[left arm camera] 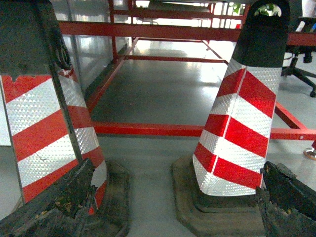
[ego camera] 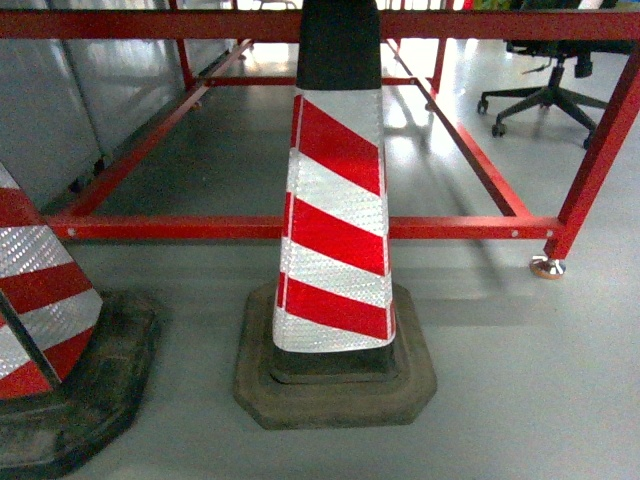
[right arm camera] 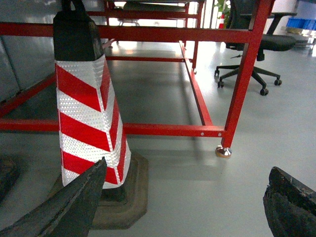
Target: Sort blue parts and orange caps into right shelf containers
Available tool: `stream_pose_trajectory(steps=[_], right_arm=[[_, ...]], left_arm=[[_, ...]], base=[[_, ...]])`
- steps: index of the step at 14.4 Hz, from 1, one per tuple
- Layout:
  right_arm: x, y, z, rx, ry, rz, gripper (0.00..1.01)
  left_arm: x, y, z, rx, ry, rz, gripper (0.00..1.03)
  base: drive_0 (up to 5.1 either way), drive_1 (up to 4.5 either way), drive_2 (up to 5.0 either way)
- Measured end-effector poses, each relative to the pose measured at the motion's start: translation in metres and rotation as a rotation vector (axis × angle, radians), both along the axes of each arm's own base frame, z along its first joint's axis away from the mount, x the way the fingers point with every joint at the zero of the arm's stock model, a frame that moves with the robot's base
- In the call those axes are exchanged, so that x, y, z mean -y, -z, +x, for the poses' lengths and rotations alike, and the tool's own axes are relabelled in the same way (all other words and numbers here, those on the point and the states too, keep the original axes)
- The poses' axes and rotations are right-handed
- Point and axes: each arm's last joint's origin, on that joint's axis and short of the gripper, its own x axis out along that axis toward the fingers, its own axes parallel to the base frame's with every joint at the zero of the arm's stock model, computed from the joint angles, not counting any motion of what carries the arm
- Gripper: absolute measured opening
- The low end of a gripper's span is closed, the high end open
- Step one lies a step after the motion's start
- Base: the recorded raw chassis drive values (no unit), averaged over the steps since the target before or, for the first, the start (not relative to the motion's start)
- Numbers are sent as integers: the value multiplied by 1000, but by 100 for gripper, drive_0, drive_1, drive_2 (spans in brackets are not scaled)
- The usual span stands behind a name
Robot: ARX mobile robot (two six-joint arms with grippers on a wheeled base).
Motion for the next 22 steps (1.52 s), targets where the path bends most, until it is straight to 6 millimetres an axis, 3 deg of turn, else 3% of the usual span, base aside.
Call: stream_pose_trajectory(steps=[22], right_arm=[[0, 0, 0, 0, 0, 0, 98]], left_arm=[[0, 0, 0, 0, 0, 0, 98]], base=[[0, 0, 0]])
